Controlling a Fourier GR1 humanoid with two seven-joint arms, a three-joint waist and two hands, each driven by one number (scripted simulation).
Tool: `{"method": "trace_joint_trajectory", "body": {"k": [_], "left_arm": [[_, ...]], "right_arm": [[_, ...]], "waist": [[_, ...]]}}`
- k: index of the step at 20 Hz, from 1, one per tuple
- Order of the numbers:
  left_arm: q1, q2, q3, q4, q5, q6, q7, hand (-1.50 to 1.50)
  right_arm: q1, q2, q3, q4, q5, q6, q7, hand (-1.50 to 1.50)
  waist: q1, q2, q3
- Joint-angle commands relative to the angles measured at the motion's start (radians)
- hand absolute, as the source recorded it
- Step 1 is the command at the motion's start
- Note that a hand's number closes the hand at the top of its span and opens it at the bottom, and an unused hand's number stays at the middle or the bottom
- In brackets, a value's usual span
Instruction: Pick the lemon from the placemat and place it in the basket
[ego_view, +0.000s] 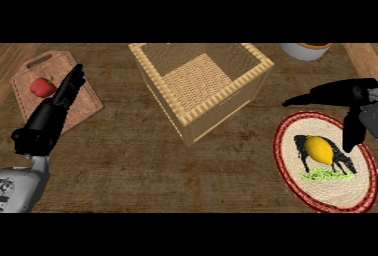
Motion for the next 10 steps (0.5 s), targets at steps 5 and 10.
{"method": "trace_joint_trajectory", "body": {"k": [5, 10], "left_arm": [[0.022, 0.0, 0.021, -0.026, -0.012, -0.017, 0.009, 0.0], [0.04, 0.017, 0.071, 0.008, 0.007, -0.059, -0.038, 0.0]], "right_arm": [[-0.006, 0.014, 0.108, 0.219, 0.166, -0.127, -0.322, -1.5], [0.01, 0.069, 0.123, 0.303, 0.222, -0.231, -0.376, -1.5]], "waist": [[-0.007, -0.006, -0.001], [-0.016, -0.008, -0.002]]}}
